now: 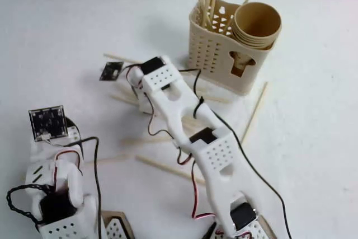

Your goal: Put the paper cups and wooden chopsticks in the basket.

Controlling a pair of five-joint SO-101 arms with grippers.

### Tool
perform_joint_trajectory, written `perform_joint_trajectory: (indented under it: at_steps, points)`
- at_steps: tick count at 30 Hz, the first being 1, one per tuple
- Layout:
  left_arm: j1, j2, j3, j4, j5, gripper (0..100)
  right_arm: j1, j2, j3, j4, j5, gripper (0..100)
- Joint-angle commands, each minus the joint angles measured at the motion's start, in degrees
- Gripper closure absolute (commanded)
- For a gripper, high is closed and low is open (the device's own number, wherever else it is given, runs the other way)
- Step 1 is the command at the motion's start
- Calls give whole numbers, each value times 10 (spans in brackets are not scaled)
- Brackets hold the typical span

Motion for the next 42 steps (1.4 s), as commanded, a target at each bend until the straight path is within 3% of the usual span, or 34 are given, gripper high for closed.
perform_joint_trajectory:
  at_steps: [1, 10, 22, 27, 35, 42]
  points:
    - [-4, -7, -3, -14, 4, 941, -7, -38, -11, 34, 4, 980]
    - [-5, -7, -3, -14, 4, 941, -7, -130, -11, 39, -10, 980]
    - [-5, -7, -2, -14, 4, 941, 7, -126, 5, 42, -10, 978]
    - [-5, -7, -1, -20, 4, 941, 3, -128, 11, 72, -10, 871]
    - [-5, -7, -1, -20, 4, 941, -12, -87, 12, 82, -10, 838]
    - [-5, -7, -1, -20, 4, 941, -18, -58, 12, 82, -29, 710]
